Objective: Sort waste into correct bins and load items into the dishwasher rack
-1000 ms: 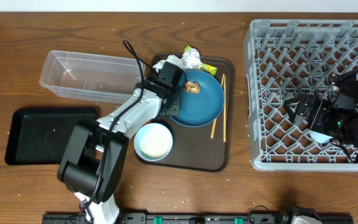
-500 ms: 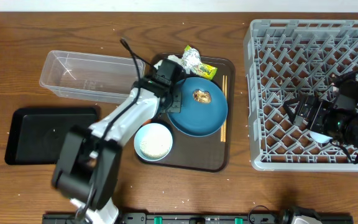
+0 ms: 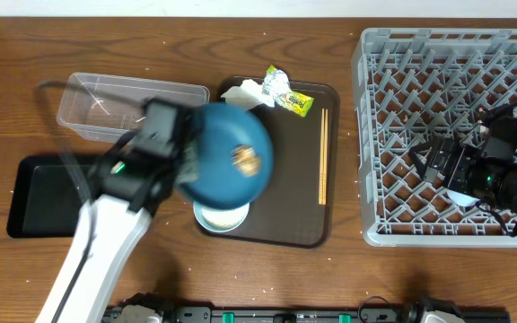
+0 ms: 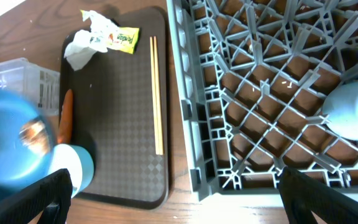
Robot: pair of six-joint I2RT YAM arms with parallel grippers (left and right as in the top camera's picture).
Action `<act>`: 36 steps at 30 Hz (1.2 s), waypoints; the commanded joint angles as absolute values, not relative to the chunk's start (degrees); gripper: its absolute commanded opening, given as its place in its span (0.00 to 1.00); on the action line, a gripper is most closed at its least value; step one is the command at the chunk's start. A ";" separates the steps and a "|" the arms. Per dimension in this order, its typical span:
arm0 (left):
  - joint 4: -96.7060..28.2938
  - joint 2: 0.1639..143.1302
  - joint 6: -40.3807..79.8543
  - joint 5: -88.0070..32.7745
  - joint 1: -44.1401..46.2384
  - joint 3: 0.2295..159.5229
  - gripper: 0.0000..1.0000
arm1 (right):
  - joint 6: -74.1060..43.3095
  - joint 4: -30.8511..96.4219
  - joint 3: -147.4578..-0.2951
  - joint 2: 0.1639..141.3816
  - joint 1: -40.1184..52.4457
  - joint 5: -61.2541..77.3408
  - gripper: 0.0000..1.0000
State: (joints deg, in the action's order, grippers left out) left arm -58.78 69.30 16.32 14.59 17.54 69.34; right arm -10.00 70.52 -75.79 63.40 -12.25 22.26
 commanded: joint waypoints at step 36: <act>-83.44 89.38 49.78 72.34 0.27 68.51 0.06 | -6.92 71.61 -76.05 63.66 -11.60 22.26 0.99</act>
